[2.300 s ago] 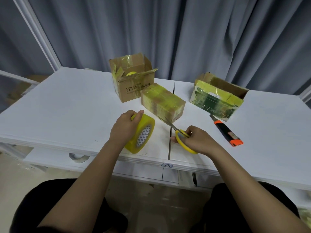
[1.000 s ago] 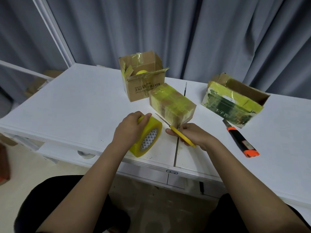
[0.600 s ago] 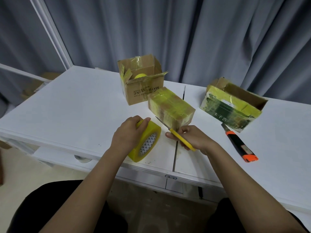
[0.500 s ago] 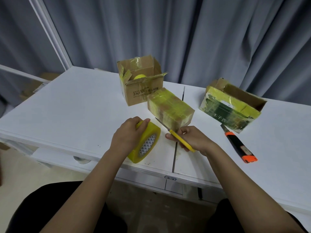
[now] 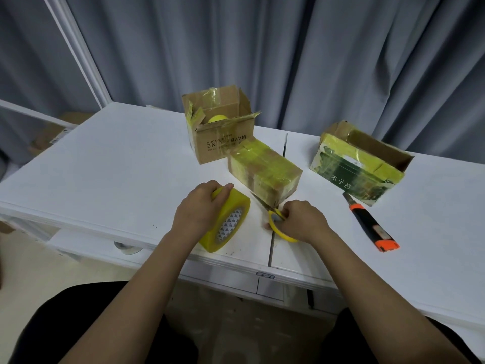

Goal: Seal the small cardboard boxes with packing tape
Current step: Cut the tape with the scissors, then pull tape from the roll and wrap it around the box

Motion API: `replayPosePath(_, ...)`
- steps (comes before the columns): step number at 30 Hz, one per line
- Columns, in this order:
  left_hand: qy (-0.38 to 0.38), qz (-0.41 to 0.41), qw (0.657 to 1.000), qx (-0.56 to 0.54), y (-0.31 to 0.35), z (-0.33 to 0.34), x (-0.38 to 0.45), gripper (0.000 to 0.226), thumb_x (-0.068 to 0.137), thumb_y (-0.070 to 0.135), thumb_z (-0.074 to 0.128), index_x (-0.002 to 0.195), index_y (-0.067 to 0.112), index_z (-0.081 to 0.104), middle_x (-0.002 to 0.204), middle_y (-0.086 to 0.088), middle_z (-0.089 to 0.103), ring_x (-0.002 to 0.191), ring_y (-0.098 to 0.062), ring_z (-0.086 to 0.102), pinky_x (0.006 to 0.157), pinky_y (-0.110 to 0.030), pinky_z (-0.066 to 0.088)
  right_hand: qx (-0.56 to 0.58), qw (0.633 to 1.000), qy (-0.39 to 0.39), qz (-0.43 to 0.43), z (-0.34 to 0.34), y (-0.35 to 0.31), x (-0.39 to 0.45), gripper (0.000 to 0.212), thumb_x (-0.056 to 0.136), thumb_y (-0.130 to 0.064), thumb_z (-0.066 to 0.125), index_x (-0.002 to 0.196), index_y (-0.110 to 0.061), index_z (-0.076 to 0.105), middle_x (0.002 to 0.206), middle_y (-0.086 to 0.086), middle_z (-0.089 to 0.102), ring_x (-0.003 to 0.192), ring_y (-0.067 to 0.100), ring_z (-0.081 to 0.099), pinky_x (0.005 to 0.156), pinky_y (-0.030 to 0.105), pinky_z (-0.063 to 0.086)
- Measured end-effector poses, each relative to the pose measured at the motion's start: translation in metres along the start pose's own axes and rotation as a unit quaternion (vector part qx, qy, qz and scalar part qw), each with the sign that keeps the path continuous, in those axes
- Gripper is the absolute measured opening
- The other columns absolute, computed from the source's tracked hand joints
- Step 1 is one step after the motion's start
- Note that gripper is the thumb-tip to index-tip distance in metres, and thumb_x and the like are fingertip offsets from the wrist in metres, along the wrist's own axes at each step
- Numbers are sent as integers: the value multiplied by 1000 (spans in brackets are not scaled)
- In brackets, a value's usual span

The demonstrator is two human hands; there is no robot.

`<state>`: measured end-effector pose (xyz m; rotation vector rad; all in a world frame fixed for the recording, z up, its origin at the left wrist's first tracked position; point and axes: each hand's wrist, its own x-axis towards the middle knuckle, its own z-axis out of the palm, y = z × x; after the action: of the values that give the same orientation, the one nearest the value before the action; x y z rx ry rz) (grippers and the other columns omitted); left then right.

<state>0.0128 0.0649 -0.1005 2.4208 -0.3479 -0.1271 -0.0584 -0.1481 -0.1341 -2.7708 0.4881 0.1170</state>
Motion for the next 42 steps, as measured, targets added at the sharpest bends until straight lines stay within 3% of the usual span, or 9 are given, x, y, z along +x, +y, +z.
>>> replayPosePath(7, 3, 11, 1000, -7, 1, -1, -2, 38, 93, 58, 36, 93, 26, 54, 96, 4, 58, 84, -18, 56, 74, -34, 46, -120, 992, -2, -31, 2, 5, -6, 33, 88, -43, 51, 70, -17, 42, 77, 0, 46, 75, 23, 50, 62, 26, 35)
replayPosePath(13, 5, 11, 1000, -13, 3, -2, -3, 40, 94, 58, 36, 92, 23, 55, 95, 2, 59, 85, -20, 57, 75, -35, 48, -144, 985, -81, -54, -23, 4, -12, 40, 88, -37, 59, 61, -12, 44, 67, 7, 47, 67, 28, 47, 50, 27, 33)
replayPosePath(16, 0, 7, 1000, -14, 4, -3, -3, 42, 94, 58, 36, 94, 21, 57, 96, 1, 61, 86, -21, 57, 77, -37, 49, -33, 993, 19, -108, -42, -2, -5, 15, 83, -13, 54, 73, -6, 64, 79, 14, 65, 76, 34, 59, 64, 37, 50)
replayPosePath(19, -4, 6, 1000, -19, 5, -3, -5, 44, 94, 58, 36, 95, 19, 58, 97, 0, 61, 87, -22, 58, 79, -40, 51, 110, 969, 175, -135, -47, -14, 13, 14, 83, -8, 54, 80, -4, 67, 82, 12, 66, 80, 29, 58, 72, 37, 49)
replayPosePath(21, -2, 7, 1000, -22, 4, -2, -6, 43, 94, 57, 36, 94, 20, 58, 96, 0, 61, 86, -21, 58, 78, -39, 51, 150, 953, 240, -107, -42, -20, 31, 19, 89, -9, 53, 99, -1, 67, 103, 15, 64, 100, 30, 56, 88, 35, 44)
replayPosePath(24, -2, 7, 1000, -23, 4, -2, -5, 41, 94, 57, 36, 93, 22, 57, 95, 2, 60, 84, -19, 57, 77, -37, 50, 146, 971, 179, -59, -30, -22, 58, 42, 102, -23, 36, 139, -5, 45, 147, 16, 40, 138, 31, 31, 115, 38, 20)
replayPosePath(27, -8, 7, 1000, -19, 2, 0, -2, 39, 94, 57, 35, 95, 24, 55, 97, 3, 58, 83, -17, 56, 74, -34, 47, 34, 997, 72, -18, -15, -19, 75, 55, 102, -47, 16, 152, -23, 20, 160, 7, 10, 147, 25, 4, 117, 43, -4)
replayPosePath(34, -11, 11, 1000, -26, -1, 3, 1, 36, 94, 56, 36, 93, 25, 54, 99, 2, 59, 83, -17, 56, 73, -32, 45, -38, 996, 64, -49, -6, -12, 76, 79, 87, -74, 24, 152, -31, 12, 161, 7, -1, 147, 28, -1, 116, 45, -2)
replayPosePath(42, -15, 9, 999, -30, -2, 3, 4, 34, 94, 57, 37, 91, 27, 53, 97, 4, 58, 83, -16, 55, 73, -31, 43, -153, 983, 87, -43, -3, -22, 74, 83, 89, -63, 41, 152, -22, 6, 160, 13, 0, 146, 36, 0, 114, 58, 3)
